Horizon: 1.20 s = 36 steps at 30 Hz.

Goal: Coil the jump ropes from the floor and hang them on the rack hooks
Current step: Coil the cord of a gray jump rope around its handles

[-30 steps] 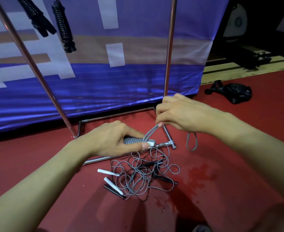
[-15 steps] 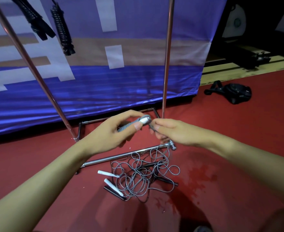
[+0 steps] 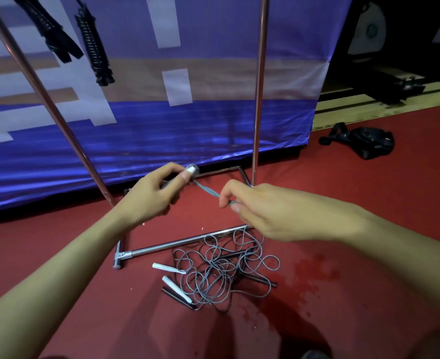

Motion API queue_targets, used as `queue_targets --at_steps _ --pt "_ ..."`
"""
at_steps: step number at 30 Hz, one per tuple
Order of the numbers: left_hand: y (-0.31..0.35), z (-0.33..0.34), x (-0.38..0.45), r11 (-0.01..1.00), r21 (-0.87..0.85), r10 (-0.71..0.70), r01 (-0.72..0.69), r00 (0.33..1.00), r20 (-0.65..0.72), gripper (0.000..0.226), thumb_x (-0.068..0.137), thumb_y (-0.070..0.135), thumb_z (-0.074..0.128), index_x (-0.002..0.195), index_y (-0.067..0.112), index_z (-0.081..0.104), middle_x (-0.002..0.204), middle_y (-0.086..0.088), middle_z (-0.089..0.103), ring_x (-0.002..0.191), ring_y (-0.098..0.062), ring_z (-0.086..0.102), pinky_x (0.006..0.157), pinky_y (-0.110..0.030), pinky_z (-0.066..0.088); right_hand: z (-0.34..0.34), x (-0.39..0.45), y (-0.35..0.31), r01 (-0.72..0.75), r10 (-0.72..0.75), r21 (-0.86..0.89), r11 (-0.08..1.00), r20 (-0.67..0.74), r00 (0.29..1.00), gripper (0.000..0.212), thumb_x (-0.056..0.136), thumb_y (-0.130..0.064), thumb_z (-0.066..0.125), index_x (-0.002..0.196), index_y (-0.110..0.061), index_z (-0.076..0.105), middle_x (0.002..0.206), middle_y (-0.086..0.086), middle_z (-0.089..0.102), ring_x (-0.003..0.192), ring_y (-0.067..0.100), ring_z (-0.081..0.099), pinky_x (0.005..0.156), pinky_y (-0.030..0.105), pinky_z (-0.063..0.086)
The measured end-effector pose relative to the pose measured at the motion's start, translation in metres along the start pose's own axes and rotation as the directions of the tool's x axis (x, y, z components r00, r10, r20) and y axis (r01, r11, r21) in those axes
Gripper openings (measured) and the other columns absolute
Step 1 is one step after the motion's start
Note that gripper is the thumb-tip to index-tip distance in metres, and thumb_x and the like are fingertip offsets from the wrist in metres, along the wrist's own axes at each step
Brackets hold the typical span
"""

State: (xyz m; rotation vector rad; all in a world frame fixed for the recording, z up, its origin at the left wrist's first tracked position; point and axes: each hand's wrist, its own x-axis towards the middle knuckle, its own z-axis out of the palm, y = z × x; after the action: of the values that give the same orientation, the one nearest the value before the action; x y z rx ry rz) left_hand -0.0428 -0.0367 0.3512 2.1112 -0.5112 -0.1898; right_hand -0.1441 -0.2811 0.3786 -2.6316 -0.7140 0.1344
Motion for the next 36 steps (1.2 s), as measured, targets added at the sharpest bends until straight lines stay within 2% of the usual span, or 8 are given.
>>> queue_targets --at_steps 7,13,18,22,26,31,34,36 --pt "-0.001 0.009 -0.002 0.972 0.220 0.042 -0.077 0.986 0.160 0.044 0.085 0.076 0.047 0.105 0.041 0.063 0.068 -0.011 0.064 0.046 -0.015 0.054 0.055 -0.027 0.049 -0.023 0.002 -0.021 -0.021 -0.073 -0.562 0.827 -0.145 0.987 0.024 0.104 -0.044 0.040 0.122 -0.028 0.043 0.098 -0.002 0.067 0.084 0.035 0.067 0.067 0.040 0.047" --pt "0.005 0.012 -0.001 0.963 0.257 0.031 -0.080 0.981 0.189 0.043 0.085 0.078 0.043 0.104 0.045 0.062 0.065 -0.008 0.062 0.045 -0.014 0.055 0.056 -0.028 0.050 -0.040 0.006 -0.014 -0.029 -0.132 -0.636 0.771 -0.204 0.970 0.011 0.105 -0.038 0.048 0.109 -0.030 0.055 0.099 -0.009 0.063 0.084 0.024 0.066 0.063 0.037 0.048" --pt "-0.002 0.009 0.001 0.908 0.413 0.029 -0.071 0.994 0.107 0.052 0.083 0.085 0.035 0.108 0.046 0.059 0.068 -0.008 0.067 0.053 -0.015 0.063 0.070 -0.040 0.059 -0.031 0.009 -0.010 -0.115 0.114 0.083 0.990 0.018 0.993 0.014 0.107 -0.021 0.047 0.116 -0.030 0.054 0.076 -0.010 0.073 0.065 0.006 0.069 0.063 0.029 0.053" --pt "-0.001 0.014 -0.001 0.864 0.496 0.029 -0.090 0.991 0.128 0.051 0.084 0.083 0.035 0.114 0.047 0.056 0.066 -0.001 0.064 0.059 -0.012 0.061 0.070 -0.037 0.054 -0.034 0.010 -0.001 -0.256 0.170 0.654 0.712 0.194 0.966 0.028 0.111 -0.015 0.040 0.108 -0.018 0.068 0.091 0.002 0.078 0.076 0.014 0.074 0.076 0.029 0.049" --pt "0.002 0.017 -0.001 0.806 0.578 0.043 -0.127 0.987 0.157 0.048 0.092 0.078 0.037 0.125 0.048 0.054 0.069 0.009 0.059 0.068 -0.011 0.058 0.076 -0.036 0.051 -0.043 0.007 0.011 -0.219 0.024 0.890 0.399 0.228 0.973 0.033 0.107 -0.013 0.040 0.135 -0.008 0.058 0.131 0.007 0.070 0.110 0.019 0.071 0.086 0.025 0.050" --pt "-0.007 0.022 -0.003 0.775 0.612 -0.015 -0.159 0.963 0.269 0.064 0.076 0.095 0.019 0.118 0.057 0.048 0.091 0.004 0.069 0.091 -0.025 0.068 0.089 -0.048 0.056 -0.038 0.013 0.013 -0.098 0.147 0.340 0.935 -0.123 0.981 0.013 0.101 -0.025 0.065 0.106 -0.021 0.076 0.090 -0.011 0.079 0.070 0.009 0.070 0.068 0.023 0.052" --pt "-0.003 0.024 -0.005 0.795 0.579 -0.011 -0.182 0.950 0.313 0.056 0.081 0.092 0.023 0.115 0.057 0.051 0.079 0.005 0.067 0.079 -0.017 0.066 0.085 -0.046 0.057 -0.030 0.019 0.012 -0.039 0.080 0.116 0.992 -0.374 0.924 0.019 0.094 -0.036 0.073 0.085 -0.020 0.077 0.068 -0.009 0.070 0.060 0.009 0.063 0.063 0.023 0.048" --pt "0.003 0.025 -0.009 0.819 0.536 0.010 -0.206 0.938 0.346 0.047 0.087 0.086 0.029 0.114 0.056 0.053 0.069 0.008 0.062 0.069 -0.010 0.060 0.082 -0.043 0.056 -0.026 0.023 0.011 -0.054 0.171 0.302 0.952 -0.377 0.910 0.014 0.096 -0.027 0.069 0.088 -0.016 0.070 0.066 -0.001 0.069 0.053 0.010 0.063 0.060 0.026 0.051"
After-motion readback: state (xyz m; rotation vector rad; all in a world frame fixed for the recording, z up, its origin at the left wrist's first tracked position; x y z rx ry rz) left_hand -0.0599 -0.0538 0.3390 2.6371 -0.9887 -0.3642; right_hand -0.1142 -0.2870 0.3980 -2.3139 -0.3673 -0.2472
